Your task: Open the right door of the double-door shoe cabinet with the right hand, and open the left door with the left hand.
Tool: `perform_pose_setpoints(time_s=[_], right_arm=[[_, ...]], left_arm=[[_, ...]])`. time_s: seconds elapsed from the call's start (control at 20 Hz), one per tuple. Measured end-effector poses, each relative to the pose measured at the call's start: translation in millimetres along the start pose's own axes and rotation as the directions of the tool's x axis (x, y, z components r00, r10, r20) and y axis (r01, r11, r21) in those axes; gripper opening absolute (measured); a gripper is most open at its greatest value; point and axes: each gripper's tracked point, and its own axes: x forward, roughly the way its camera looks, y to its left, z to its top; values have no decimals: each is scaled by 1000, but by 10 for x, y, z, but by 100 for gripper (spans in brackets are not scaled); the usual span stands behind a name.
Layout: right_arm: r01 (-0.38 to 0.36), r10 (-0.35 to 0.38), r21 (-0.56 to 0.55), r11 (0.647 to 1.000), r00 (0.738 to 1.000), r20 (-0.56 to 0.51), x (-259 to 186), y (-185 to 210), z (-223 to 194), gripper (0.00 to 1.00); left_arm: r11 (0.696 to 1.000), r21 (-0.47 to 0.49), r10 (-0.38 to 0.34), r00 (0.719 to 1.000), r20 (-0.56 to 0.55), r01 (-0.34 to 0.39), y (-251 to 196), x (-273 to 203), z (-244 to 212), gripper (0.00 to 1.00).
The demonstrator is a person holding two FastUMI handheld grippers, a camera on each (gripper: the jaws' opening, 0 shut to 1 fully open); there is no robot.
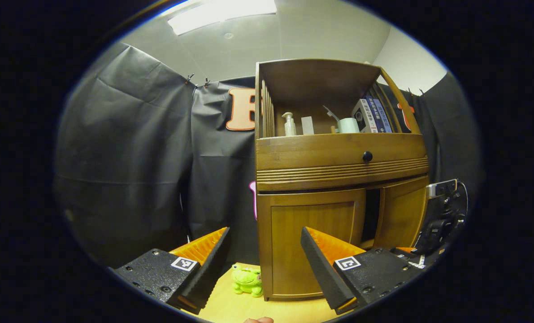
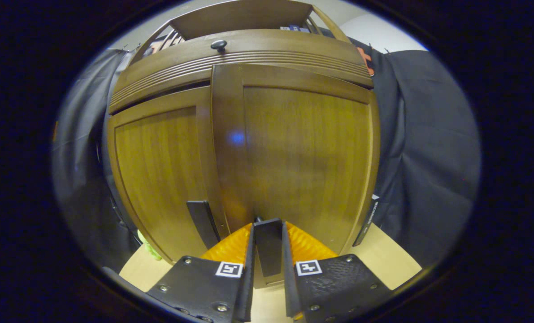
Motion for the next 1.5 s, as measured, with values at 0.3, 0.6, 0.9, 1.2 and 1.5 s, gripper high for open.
perform_pose_setpoints(time_s=[0.3,0.6,0.9,1.2,1.5], right_arm=[[21,-21,12,1000,1000,7,-297,-198,-66,29],[50,-50,17,999,999,7,-585,-465,-125,32],[105,-105,42,994,994,1,-836,-774,-115,29],[172,-172,71,983,985,-5,-1082,-1201,-126,29],[212,-213,67,975,977,18,-1228,-1501,-83,28]], left_arm=[[996,-43,-82,996,-22,81,-273,-14,-84,94],[982,-70,-177,984,-20,175,-606,-12,-94,94],[962,-92,-263,964,-41,258,-920,-35,-182,96],[937,-108,-339,939,-53,332,-1196,-98,-225,94],[915,-105,-398,916,-56,391,-1474,-111,-250,94]])
